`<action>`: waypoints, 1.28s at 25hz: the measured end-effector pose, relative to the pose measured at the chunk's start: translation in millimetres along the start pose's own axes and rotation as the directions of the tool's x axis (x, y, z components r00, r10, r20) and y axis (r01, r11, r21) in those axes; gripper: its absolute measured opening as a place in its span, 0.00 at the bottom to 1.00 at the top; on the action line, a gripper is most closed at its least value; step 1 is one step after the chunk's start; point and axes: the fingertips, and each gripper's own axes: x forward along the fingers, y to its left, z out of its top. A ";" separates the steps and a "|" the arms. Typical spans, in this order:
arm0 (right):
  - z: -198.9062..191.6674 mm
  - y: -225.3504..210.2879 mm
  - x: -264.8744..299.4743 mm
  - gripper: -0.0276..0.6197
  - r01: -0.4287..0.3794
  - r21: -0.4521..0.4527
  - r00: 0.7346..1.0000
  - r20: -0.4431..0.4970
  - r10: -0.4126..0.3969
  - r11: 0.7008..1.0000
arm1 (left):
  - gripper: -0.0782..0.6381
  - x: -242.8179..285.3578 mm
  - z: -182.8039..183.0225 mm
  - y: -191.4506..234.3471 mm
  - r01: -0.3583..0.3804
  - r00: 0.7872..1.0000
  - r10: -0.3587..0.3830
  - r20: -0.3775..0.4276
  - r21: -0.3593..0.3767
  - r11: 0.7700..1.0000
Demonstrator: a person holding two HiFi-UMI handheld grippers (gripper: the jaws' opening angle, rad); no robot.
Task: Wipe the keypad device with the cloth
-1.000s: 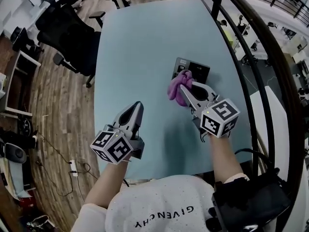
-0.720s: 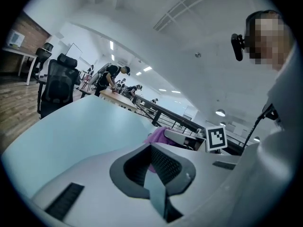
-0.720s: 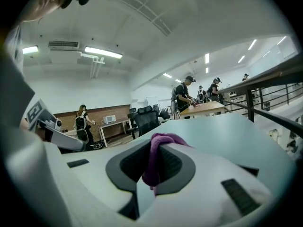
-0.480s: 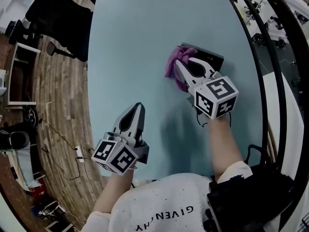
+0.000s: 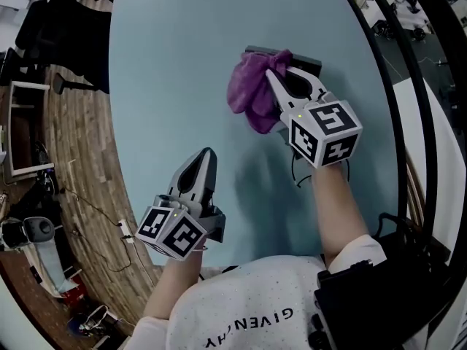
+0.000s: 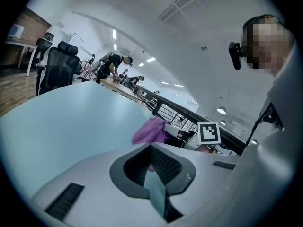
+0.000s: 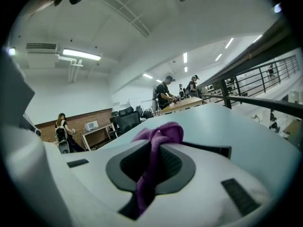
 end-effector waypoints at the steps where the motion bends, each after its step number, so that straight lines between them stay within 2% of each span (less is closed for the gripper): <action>1: 0.2 -3.2 -2.1 0.08 0.006 0.008 1.000 0.003 -0.006 1.000 | 0.12 2.7 0.8 -1.8 0.005 1.000 -0.005 0.000 -0.003 1.000; 6: -3.9 -23.3 -27.1 0.08 0.055 0.039 0.998 0.010 -0.055 0.998 | 0.12 9.2 -9.1 -24.2 0.038 0.999 -0.038 -0.014 -0.002 0.999; 11: 5.9 -35.7 -43.3 0.08 0.094 0.071 0.995 0.017 -0.095 0.993 | 0.12 12.6 4.5 -42.9 0.067 0.998 -0.066 -0.023 0.010 0.998; 24: -2.4 -52.5 -71.3 0.08 0.152 0.109 0.988 0.019 -0.155 0.982 | 0.12 15.9 1.7 -49.7 0.092 0.995 -0.093 -0.036 -0.015 0.996; 32: -16.5 -70.7 -85.1 0.08 0.215 0.132 0.976 -0.004 -0.217 0.968 | 0.12 12.7 1.5 -48.0 0.098 0.995 -0.098 -0.026 -0.011 0.995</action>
